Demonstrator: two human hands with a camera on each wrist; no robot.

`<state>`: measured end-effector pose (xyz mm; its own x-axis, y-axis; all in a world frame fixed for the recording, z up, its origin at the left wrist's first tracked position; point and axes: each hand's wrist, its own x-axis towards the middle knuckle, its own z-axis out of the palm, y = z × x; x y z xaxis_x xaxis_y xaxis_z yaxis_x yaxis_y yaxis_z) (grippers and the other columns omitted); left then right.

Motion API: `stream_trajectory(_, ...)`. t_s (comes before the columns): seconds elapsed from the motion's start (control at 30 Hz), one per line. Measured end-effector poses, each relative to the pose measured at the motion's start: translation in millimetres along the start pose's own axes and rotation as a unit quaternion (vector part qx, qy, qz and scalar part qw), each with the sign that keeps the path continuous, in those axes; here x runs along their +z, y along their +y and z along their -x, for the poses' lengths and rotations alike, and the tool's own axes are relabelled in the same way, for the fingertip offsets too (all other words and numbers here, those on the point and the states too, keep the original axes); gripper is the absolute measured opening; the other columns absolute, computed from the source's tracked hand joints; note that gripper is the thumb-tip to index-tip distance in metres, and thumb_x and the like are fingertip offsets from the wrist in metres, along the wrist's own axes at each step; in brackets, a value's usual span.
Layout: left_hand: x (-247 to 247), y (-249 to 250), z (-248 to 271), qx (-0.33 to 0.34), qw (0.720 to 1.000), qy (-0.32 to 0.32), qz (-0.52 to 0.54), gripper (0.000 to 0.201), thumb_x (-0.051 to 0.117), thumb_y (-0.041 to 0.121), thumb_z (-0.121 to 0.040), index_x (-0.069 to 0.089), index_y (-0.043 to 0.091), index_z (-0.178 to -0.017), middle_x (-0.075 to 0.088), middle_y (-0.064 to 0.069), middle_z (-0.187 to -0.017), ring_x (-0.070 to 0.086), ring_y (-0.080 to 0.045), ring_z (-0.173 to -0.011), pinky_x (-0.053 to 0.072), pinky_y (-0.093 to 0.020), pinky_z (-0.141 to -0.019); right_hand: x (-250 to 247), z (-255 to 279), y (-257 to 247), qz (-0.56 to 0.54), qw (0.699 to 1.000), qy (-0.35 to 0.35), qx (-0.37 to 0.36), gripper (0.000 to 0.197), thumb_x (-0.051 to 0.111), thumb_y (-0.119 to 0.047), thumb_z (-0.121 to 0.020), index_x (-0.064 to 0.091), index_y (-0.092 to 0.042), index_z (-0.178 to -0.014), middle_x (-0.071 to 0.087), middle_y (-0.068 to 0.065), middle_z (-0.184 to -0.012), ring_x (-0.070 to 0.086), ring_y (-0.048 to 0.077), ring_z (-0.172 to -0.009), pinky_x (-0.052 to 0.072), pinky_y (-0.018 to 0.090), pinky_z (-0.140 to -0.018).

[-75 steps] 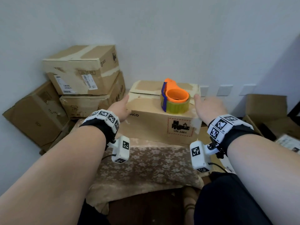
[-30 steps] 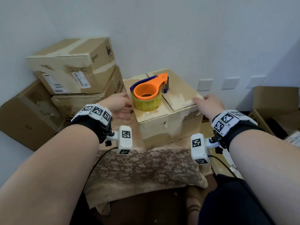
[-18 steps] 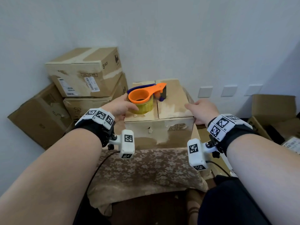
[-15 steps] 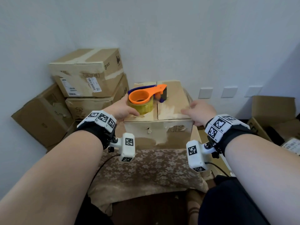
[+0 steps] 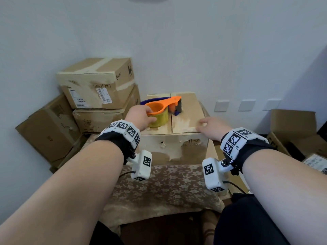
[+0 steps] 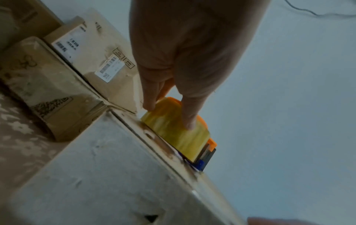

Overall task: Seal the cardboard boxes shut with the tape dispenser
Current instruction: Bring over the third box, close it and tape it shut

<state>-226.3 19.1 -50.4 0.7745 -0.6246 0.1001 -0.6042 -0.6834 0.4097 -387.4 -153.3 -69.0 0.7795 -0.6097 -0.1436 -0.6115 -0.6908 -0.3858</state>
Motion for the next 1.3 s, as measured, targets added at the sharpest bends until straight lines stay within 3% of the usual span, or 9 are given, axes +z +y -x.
stream_trajectory(0.1,-1,-3,0,-0.023,0.972,-0.022,0.232,0.009,0.065,0.024,-0.089,0.062,0.016,-0.087,0.061,-0.005,-0.091,0.058,-0.021,-0.086,0.051,-0.038,-0.087,-8,4,-2,-0.061,0.995,0.082,-0.015,0.035,0.042,-0.026,-0.099,0.066,-0.007,-0.116,0.066,0.014,-0.115,0.06,0.029,-0.104,0.047,0.035,-0.088)
stream_trajectory(0.23,-12,13,12,-0.05,0.824,-0.131,0.549,0.013,0.046,0.018,-0.1,0.058,0.012,-0.098,0.062,-0.012,-0.098,0.06,-0.028,-0.099,0.045,-0.046,-0.102,-16,4,-12,-0.225,0.969,0.103,-0.002,0.037,0.036,-0.023,-0.101,0.062,0.001,-0.109,0.064,0.02,-0.106,0.061,0.032,-0.093,0.05,0.04,-0.084)
stream_trajectory(0.4,-34,38,31,-0.036,0.744,-0.243,0.621,0.035,0.036,0.03,-0.102,0.05,0.007,-0.124,0.065,-0.022,-0.105,0.067,-0.032,-0.093,0.059,-0.033,-0.078,-38,16,-30,-0.564,0.823,-0.063,0.028,0.038,0.037,-0.039,-0.101,0.056,-0.013,-0.122,0.064,0.014,-0.109,0.064,0.031,-0.097,0.052,0.042,-0.085)
stream_trajectory(0.6,-51,46,46,-0.045,0.694,-0.277,0.663,0.044,0.032,0.039,-0.101,0.051,0.009,-0.126,0.062,-0.032,-0.107,0.066,-0.041,-0.094,0.057,-0.029,-0.078,-54,30,-23,-0.643,0.758,-0.11,-0.019,0.046,0.024,-0.053,-0.101,0.054,-0.026,-0.122,0.063,0.016,-0.113,0.064,0.033,-0.103,0.052,0.045,-0.089)
stream_trajectory(0.7,-52,50,52,-0.041,0.691,-0.28,0.666,0.042,0.035,0.038,-0.099,0.052,0.01,-0.125,0.062,-0.029,-0.108,0.065,-0.043,-0.095,0.054,-0.029,-0.08,-55,35,-23,-0.69,0.716,-0.106,-0.016,0.04,0.029,-0.049,-0.102,0.055,-0.024,-0.12,0.062,0.021,-0.117,0.065,0.037,-0.102,0.053,0.047,-0.088)
stream_trajectory(0.9,-58,69,62,-0.047,0.668,-0.272,0.691,0.036,0.037,0.034,-0.099,0.058,0.01,-0.116,0.059,-0.023,-0.116,0.068,-0.044,-0.083,0.06,-0.03,-0.068,-55,47,-25,-0.711,0.698,-0.074,-0.042,0.025,0.044,-0.032,-0.101,0.062,-0.017,-0.109,0.064,0.011,-0.101,0.067,0.027,-0.086,0.057,0.041,-0.078)
stream_trajectory(1.07,-59,87,68,-0.057,0.665,-0.274,0.692,0.035,0.036,0.03,-0.101,0.057,0.008,-0.119,0.067,-0.023,-0.103,0.07,-0.039,-0.08,0.06,-0.031,-0.065,-62,55,-22,-0.746,0.654,-0.112,-0.06,0.052,0.049,-0.054,-0.093,0.061,-0.013,-0.123,0.067,0.01,-0.118,0.067,0.024,-0.105,0.055,0.042,-0.089)
stream_trajectory(1.17,-60,94,71,-0.065,0.702,-0.262,0.659,0.031,0.038,0.026,-0.102,0.059,0.006,-0.113,0.07,-0.021,-0.094,0.071,-0.032,-0.077,0.06,-0.028,-0.062,-69,61,-19,-0.75,0.645,-0.125,-0.076,0.061,0.039,-0.065,-0.092,0.059,-0.018,-0.126,0.068,0.008,-0.118,0.066,0.023,-0.109,0.053,0.043,-0.093)
stream_trajectory(1.3,-60,98,71,-0.089,0.806,-0.232,0.537,0.027,0.037,0.021,-0.103,0.061,0.008,-0.103,0.065,-0.014,-0.101,0.069,-0.024,-0.082,0.059,-0.028,-0.063,-80,71,-15,-0.781,0.614,-0.09,-0.072,0.046,0.041,-0.057,-0.094,0.069,-0.02,-0.094,0.067,-0.003,-0.066,0.061,0.009,-0.058,0.054,0.029,-0.07)
